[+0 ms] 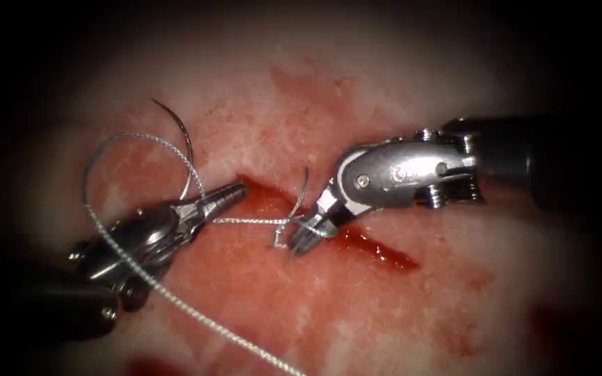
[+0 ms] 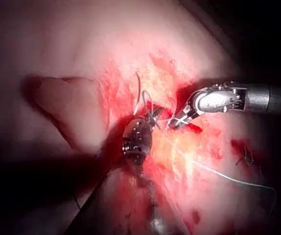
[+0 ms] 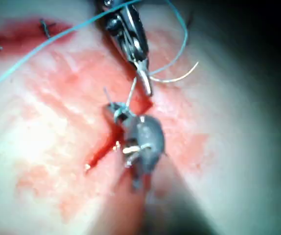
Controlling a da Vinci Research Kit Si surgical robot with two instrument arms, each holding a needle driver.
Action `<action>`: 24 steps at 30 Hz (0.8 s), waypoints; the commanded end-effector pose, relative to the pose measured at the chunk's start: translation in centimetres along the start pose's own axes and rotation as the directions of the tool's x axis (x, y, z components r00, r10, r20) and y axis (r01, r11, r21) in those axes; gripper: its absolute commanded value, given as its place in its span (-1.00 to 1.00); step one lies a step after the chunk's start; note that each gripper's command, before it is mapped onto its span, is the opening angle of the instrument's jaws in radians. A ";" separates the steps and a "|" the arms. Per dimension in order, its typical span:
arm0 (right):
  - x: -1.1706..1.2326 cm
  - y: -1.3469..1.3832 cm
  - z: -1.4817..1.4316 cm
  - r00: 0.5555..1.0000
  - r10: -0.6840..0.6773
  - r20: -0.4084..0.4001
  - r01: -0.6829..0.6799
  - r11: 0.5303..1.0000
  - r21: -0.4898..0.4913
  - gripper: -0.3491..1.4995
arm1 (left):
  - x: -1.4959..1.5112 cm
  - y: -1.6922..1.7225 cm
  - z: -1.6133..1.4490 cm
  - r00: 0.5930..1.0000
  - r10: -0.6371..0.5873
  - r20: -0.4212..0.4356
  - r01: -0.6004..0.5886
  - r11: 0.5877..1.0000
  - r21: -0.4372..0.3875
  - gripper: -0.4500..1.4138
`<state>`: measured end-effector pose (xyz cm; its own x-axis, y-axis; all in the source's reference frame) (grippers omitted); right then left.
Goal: Wound Closure
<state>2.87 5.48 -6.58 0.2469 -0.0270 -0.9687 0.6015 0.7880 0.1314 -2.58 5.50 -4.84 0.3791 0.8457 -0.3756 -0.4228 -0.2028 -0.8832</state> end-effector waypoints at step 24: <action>-0.42 0.40 -0.51 0.988 0.150 0.042 -0.139 0.972 -0.192 -1.00 | -0.38 0.61 -0.54 1.000 0.014 0.027 -0.014 1.000 0.002 -0.89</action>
<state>2.54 6.13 -6.26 0.3683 0.0674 -0.9273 0.4015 0.8880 0.2241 -2.47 4.83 -5.49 0.3485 0.8539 -0.3865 -0.4322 -0.2195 -0.8747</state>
